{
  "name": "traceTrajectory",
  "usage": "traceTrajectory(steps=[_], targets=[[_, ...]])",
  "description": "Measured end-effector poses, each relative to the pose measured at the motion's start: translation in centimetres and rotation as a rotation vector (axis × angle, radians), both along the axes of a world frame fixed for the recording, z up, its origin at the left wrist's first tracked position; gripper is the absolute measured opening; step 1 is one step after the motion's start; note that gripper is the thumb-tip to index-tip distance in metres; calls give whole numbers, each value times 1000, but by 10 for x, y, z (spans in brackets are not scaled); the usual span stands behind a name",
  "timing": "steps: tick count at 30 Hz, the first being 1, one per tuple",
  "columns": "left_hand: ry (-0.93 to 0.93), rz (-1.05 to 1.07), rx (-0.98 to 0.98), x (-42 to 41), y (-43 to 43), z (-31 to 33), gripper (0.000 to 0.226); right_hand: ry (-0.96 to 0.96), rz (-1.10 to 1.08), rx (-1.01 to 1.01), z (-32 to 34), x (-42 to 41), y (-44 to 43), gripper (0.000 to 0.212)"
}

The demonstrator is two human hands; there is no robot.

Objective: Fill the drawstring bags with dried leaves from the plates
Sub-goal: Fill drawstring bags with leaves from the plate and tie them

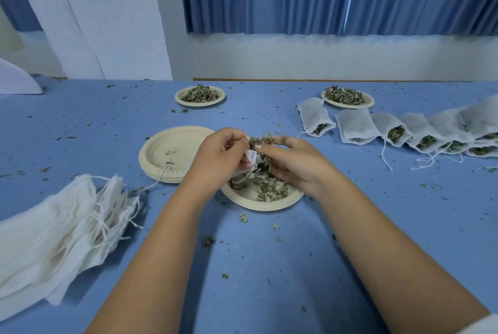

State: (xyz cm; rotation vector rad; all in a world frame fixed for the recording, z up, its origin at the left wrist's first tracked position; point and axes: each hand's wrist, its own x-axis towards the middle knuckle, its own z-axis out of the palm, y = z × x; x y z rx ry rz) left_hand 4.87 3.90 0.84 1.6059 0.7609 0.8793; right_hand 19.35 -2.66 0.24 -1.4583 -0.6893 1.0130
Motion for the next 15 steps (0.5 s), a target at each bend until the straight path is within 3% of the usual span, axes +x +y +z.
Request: traceTrajectory(steps=[3, 5, 6, 10, 13, 15], targets=[[1, -37, -36, -2, 1, 1, 19, 177, 81, 57, 0, 0, 1, 23], [49, -19, 30, -2, 1, 1, 19, 154, 71, 112, -1, -3, 3, 7], [102, 3, 116, -2, 0, 2, 17, 122, 54, 130, -3, -5, 5, 11], [304, 18, 462, 4, -11, 2, 11, -152, -76, 61, -11, -12, 12, 7], [372, -19, 549, 7, -16, 0, 9, -468, -195, -14, -17, -16, 14, 2], [396, -43, 566, 7, -18, -1, 9, -563, -235, -31, -17, -18, 15, 9]])
